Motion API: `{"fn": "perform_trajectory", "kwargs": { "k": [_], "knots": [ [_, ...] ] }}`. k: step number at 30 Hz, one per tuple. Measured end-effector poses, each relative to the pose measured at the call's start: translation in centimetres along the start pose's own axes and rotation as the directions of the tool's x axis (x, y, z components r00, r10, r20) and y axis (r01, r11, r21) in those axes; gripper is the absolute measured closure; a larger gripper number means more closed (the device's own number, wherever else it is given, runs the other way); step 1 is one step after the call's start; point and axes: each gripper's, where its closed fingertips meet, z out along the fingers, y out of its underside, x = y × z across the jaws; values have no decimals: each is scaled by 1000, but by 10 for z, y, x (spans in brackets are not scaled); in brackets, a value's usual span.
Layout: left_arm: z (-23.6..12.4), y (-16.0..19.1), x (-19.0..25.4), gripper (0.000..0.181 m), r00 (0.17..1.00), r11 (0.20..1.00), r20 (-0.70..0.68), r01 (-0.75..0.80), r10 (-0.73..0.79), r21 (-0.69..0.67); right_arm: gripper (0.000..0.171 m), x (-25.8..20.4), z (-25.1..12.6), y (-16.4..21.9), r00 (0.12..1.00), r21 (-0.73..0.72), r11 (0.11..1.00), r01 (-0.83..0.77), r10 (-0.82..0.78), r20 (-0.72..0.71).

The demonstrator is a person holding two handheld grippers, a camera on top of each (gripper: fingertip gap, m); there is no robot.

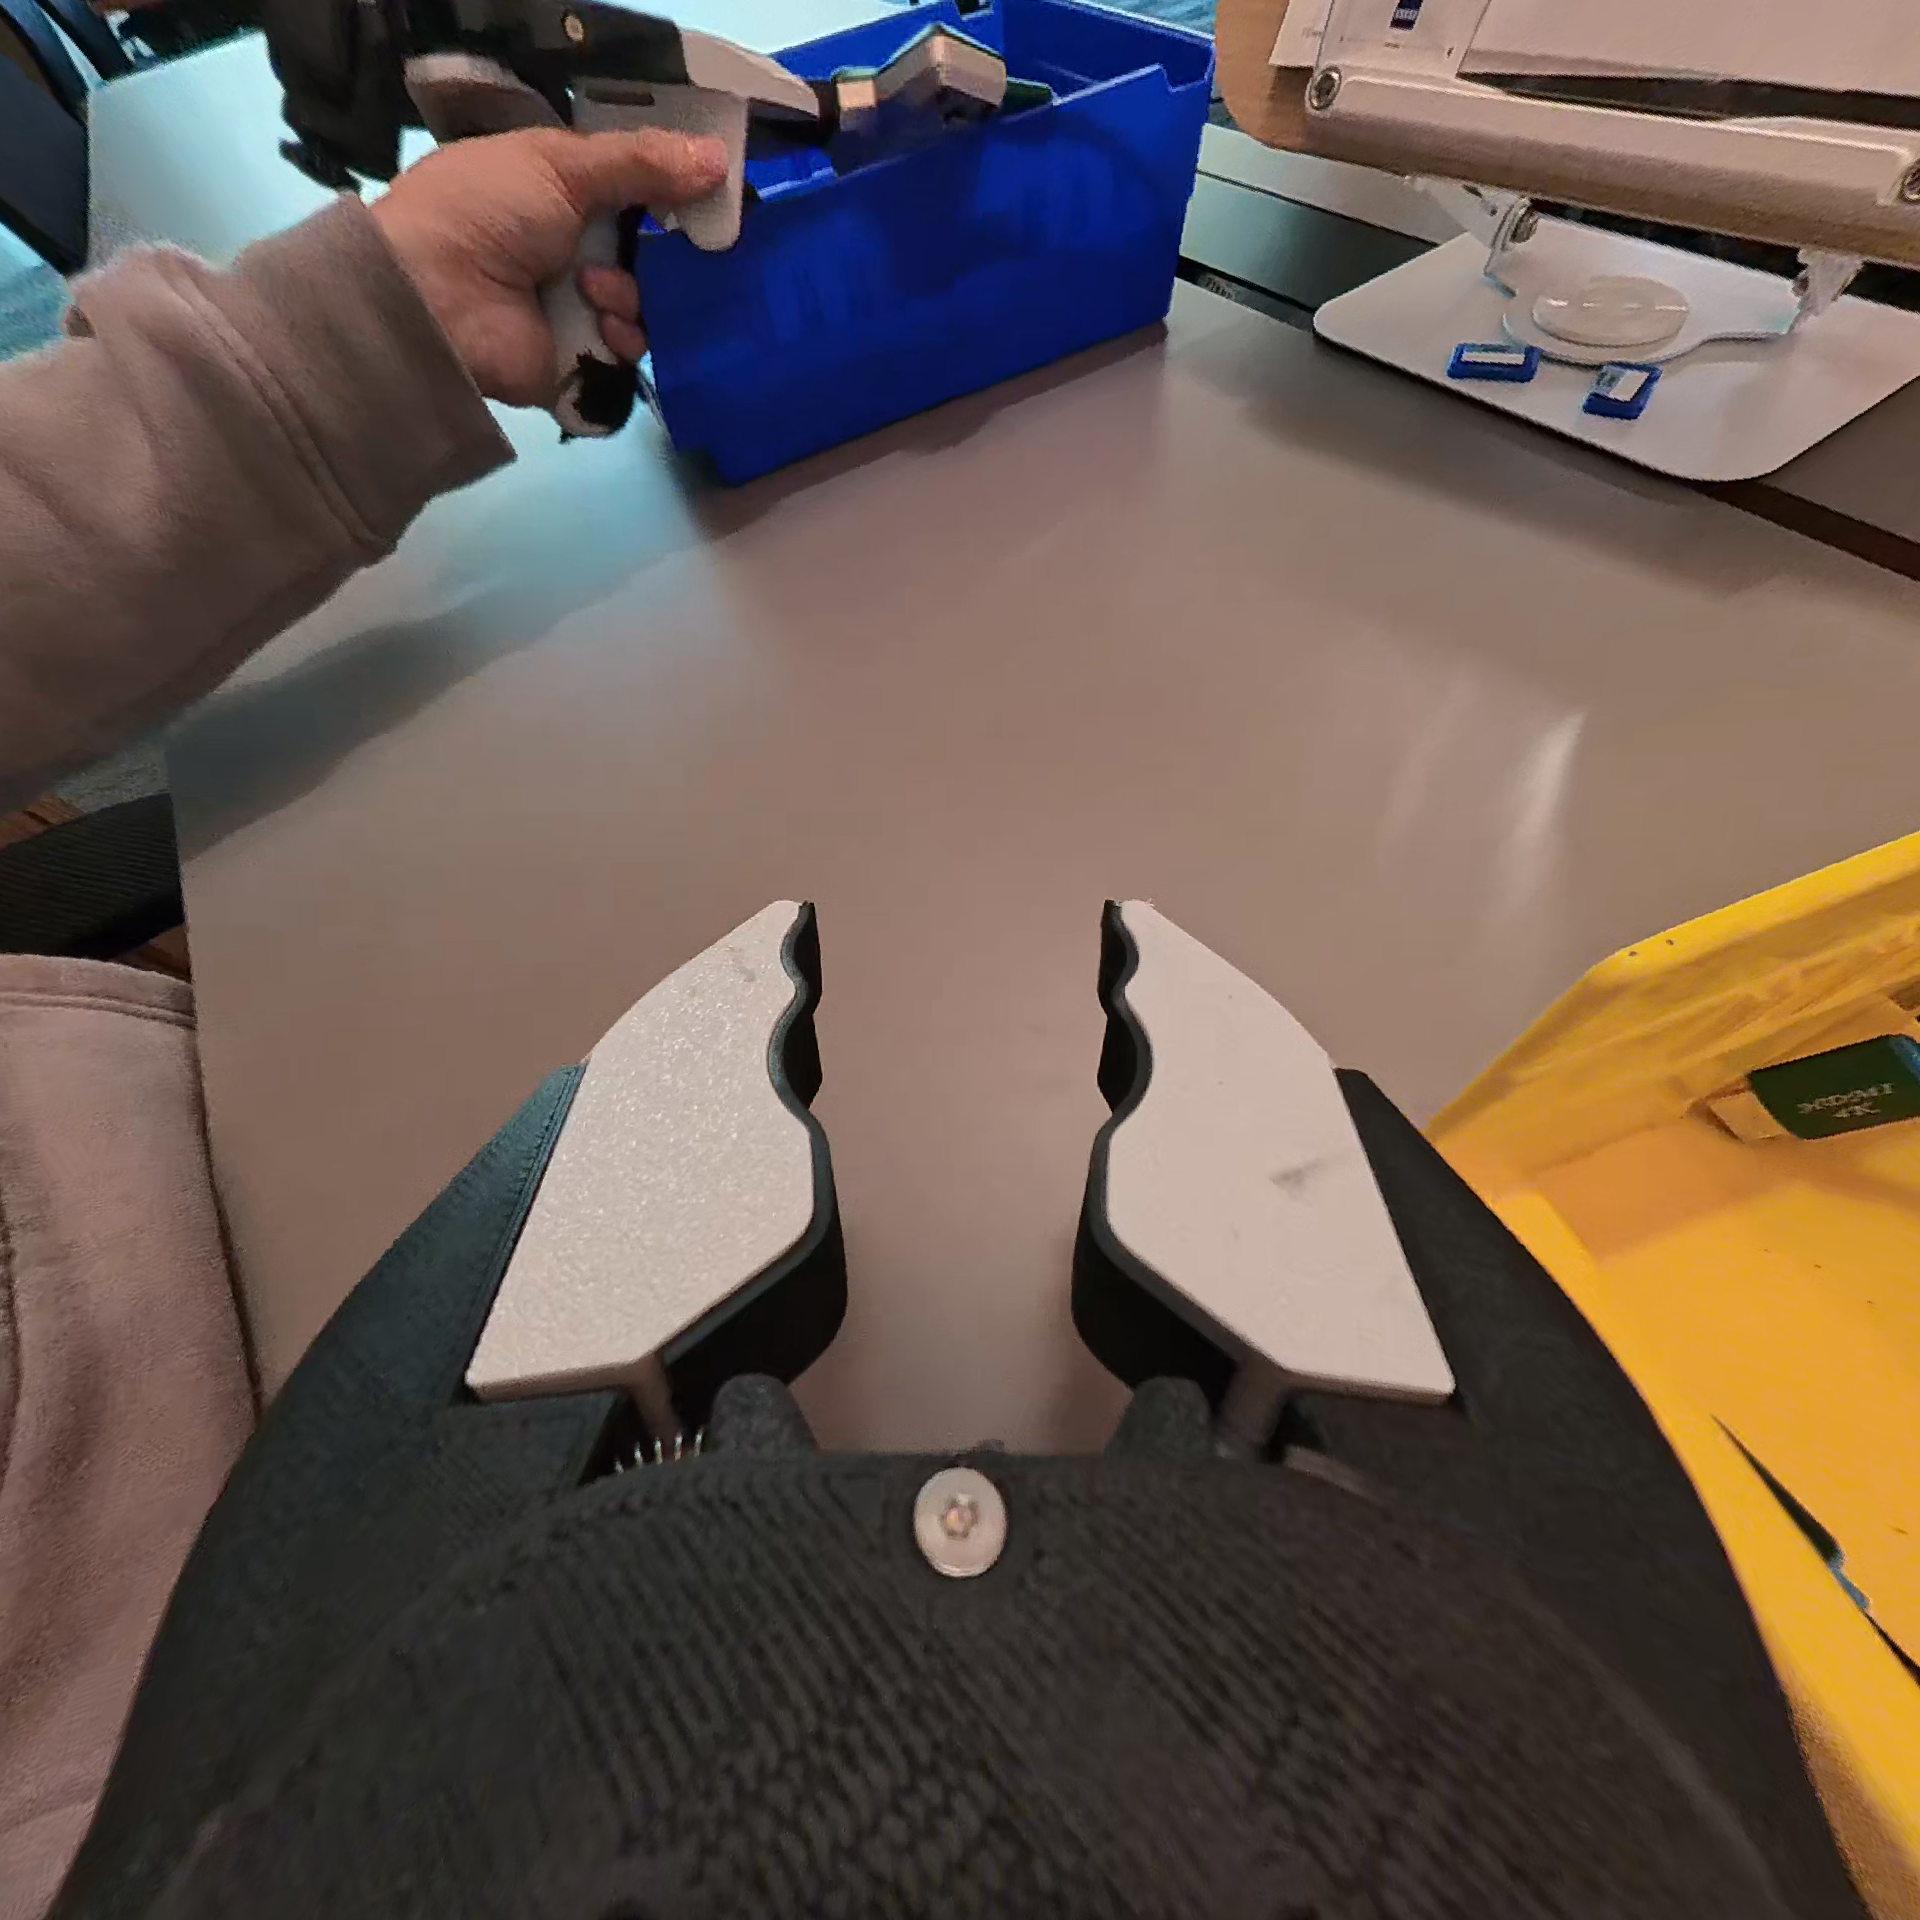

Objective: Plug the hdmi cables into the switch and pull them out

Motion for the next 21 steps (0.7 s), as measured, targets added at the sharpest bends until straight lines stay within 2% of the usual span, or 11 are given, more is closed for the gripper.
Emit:
{"fn": "perform_trajectory", "kwargs": {
  "k": [3, 6, 8, 12, 17, 21],
  "knots": [
    [-11, -4, 10, 159, 989, 987, -4, -151, 151, 49, 120, -2, 0, -3, 1000, 20, 1000, -20, 20, 11],
    [-24, -13, 28, 160, 950, 942, -6, -310, 314, 127, 119, -6, 1, -15, 998, 78, 995, -56, 54, 38],
    [-36, -22, 43, 159, 901, 885, 3, -427, 434, 187, 116, -11, 3, -30, 992, 144, 984, -108, 97, 83],
    [-63, -41, 81, 160, 774, 737, 15, -609, 633, 293, 99, -20, 4, -69, 961, 301, 921, -248, 196, 194],
    [-99, -52, 140, 160, 637, 604, -89, -665, 766, 439, 80, -23, 10, -122, 868, 407, 784, -468, 322, 379],
    [-118, -37, 185, 160, 552, 579, -234, -611, 800, 540, 82, -38, 43, -150, 698, 305, 686, -661, 411, 586]
  ]
}}
